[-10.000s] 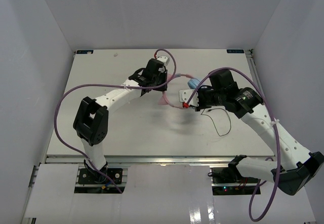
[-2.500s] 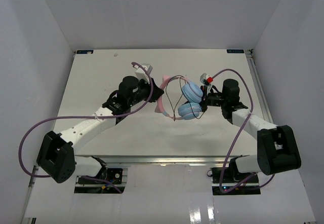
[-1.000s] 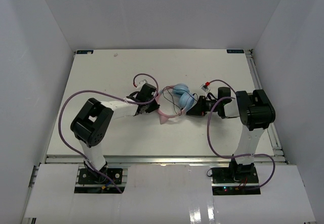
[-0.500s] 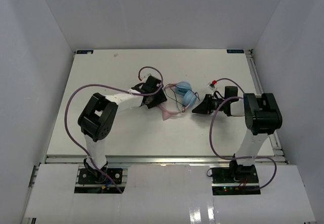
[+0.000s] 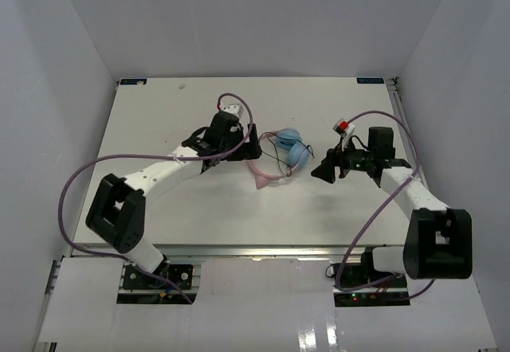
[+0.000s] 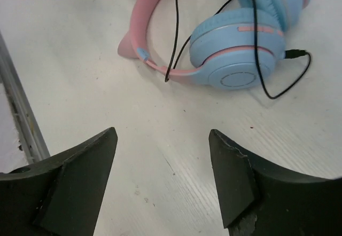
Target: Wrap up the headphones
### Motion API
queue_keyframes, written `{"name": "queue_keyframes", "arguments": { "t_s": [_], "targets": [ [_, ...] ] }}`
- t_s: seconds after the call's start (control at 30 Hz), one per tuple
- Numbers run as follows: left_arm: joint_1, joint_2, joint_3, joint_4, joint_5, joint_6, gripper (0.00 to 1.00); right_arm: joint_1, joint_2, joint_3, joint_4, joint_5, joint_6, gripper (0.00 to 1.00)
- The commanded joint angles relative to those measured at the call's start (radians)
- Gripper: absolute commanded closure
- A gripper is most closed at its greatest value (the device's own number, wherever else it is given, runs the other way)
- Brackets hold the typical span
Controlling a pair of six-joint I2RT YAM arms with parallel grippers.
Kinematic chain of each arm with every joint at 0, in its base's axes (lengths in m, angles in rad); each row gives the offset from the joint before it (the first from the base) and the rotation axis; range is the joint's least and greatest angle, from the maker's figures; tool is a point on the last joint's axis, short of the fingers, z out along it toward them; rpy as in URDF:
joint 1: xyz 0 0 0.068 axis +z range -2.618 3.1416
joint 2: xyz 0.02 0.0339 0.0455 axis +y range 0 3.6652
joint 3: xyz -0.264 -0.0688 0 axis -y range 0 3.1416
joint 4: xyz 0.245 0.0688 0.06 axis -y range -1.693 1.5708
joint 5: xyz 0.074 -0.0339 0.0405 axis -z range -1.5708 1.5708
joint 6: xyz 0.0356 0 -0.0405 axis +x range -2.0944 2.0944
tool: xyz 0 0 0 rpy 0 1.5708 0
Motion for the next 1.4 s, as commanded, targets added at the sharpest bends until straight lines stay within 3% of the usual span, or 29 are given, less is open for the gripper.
{"name": "queue_keyframes", "arguments": {
  "t_s": [0.0, 0.2, 0.37, 0.7, 1.37],
  "targets": [
    [-0.006, -0.281, -0.201, 0.057, 0.150, 0.180, 0.02, -0.002, -0.202, 0.032, -0.050, 0.294, 0.003, 0.10],
    [-0.005, -0.781, -0.566, 0.370, 0.316, 0.203, 0.02, 0.000, -0.458, -0.056, 0.069, 0.632, 0.205, 0.10],
    [-0.003, -0.935, -0.656, 0.314, 0.312, 0.170, 0.02, 0.000, -0.537, -0.093, 0.037, 0.708, 0.235, 0.10],
    [-0.003, -0.985, -0.663, 0.232, 0.290, 0.155, 0.02, 0.001, -0.547, -0.156, 0.083, 0.690, 0.254, 0.10],
    [-0.003, -0.951, -0.674, 0.247, 0.274, 0.156, 0.02, -0.002, -0.576, -0.217, 0.138, 0.697, 0.217, 0.10]
  ]
}}
